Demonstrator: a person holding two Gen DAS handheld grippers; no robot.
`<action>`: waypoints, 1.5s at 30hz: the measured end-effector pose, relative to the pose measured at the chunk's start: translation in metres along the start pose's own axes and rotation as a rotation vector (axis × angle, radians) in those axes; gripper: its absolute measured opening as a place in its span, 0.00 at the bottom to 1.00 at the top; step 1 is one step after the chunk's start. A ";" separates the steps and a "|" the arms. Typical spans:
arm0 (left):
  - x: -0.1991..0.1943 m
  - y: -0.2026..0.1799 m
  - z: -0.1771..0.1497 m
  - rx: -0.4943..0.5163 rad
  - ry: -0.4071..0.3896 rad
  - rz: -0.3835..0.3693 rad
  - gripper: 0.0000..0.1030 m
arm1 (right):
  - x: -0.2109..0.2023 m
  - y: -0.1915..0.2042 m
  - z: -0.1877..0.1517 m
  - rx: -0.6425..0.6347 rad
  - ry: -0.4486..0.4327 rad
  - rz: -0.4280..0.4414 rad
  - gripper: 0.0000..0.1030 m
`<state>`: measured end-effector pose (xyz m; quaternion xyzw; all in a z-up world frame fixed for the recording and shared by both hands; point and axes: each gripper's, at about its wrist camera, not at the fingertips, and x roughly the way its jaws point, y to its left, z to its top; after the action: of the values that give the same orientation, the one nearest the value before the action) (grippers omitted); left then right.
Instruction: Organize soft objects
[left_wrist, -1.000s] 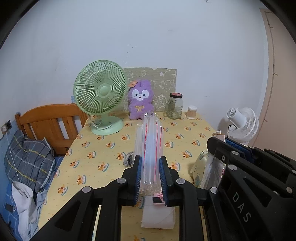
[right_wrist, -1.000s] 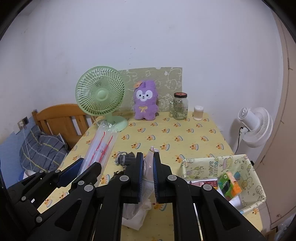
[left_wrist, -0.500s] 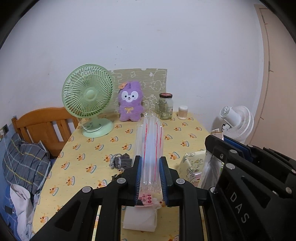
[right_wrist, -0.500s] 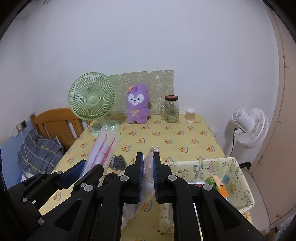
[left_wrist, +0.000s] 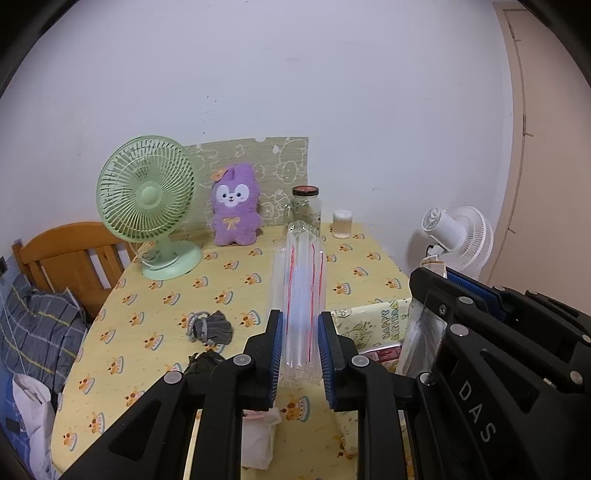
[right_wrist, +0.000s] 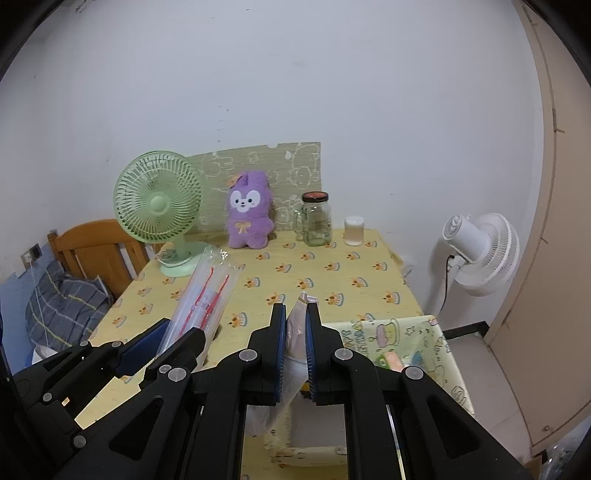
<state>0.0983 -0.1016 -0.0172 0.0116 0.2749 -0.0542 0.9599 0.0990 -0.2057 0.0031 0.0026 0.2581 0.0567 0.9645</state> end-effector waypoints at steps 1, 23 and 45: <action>0.001 -0.002 0.001 0.002 -0.002 -0.001 0.17 | 0.000 -0.002 0.000 0.001 0.000 -0.002 0.12; 0.033 -0.052 -0.004 0.015 0.036 -0.089 0.17 | 0.013 -0.055 -0.008 0.010 -0.002 -0.074 0.12; 0.089 -0.084 -0.033 0.097 0.204 -0.102 0.33 | 0.076 -0.097 -0.048 0.096 0.161 -0.103 0.12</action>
<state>0.1463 -0.1918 -0.0915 0.0494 0.3684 -0.1150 0.9212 0.1508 -0.2946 -0.0800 0.0310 0.3368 -0.0055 0.9410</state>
